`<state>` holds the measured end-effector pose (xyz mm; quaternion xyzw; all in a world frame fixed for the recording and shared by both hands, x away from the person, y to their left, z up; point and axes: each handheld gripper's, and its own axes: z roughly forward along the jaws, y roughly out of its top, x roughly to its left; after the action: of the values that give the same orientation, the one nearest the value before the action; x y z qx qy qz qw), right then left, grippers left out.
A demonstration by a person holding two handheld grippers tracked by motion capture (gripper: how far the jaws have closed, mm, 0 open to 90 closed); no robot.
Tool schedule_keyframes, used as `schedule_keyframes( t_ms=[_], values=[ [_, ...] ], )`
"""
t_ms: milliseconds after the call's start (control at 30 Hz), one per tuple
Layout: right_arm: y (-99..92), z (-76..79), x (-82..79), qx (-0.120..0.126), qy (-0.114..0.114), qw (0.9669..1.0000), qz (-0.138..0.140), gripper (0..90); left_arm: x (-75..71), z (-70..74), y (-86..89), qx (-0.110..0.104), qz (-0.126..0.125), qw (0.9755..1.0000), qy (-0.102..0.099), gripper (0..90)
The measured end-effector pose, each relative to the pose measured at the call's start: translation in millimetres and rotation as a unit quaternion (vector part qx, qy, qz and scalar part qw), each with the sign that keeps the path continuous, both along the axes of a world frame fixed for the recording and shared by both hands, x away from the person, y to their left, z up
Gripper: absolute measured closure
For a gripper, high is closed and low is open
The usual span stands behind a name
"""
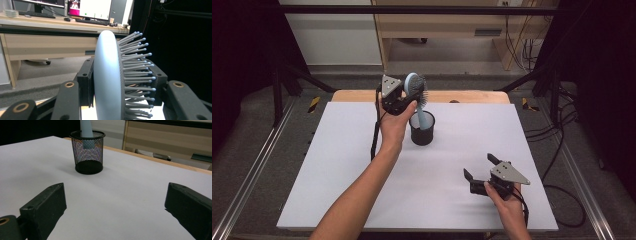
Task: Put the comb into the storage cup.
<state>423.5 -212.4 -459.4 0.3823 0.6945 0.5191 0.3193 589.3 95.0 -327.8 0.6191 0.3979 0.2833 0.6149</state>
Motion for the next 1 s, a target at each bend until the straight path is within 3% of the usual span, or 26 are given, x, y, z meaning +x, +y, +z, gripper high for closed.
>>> schedule_keyframes(
  t_ms=[433,667,1000],
  values=[
    [-2.2,0.3,0.9,-0.003,-0.004,1.0,0.001,5.0,1.4,-9.8,-0.3,0.003,0.0,1.0,0.009,50.4],
    [-9.7,3.0,1.6,0.007,-0.001,0.9998,0.017,3.7,1.4,-12.3,-1.8,0.006,0.001,0.9999,0.01,50.4],
    [-12.9,2.9,2.0,0.012,0.002,0.9997,0.019,3.7,3.2,-24.2,-3.9,-0.001,0.001,0.9997,0.025,50.4]
  ],
)
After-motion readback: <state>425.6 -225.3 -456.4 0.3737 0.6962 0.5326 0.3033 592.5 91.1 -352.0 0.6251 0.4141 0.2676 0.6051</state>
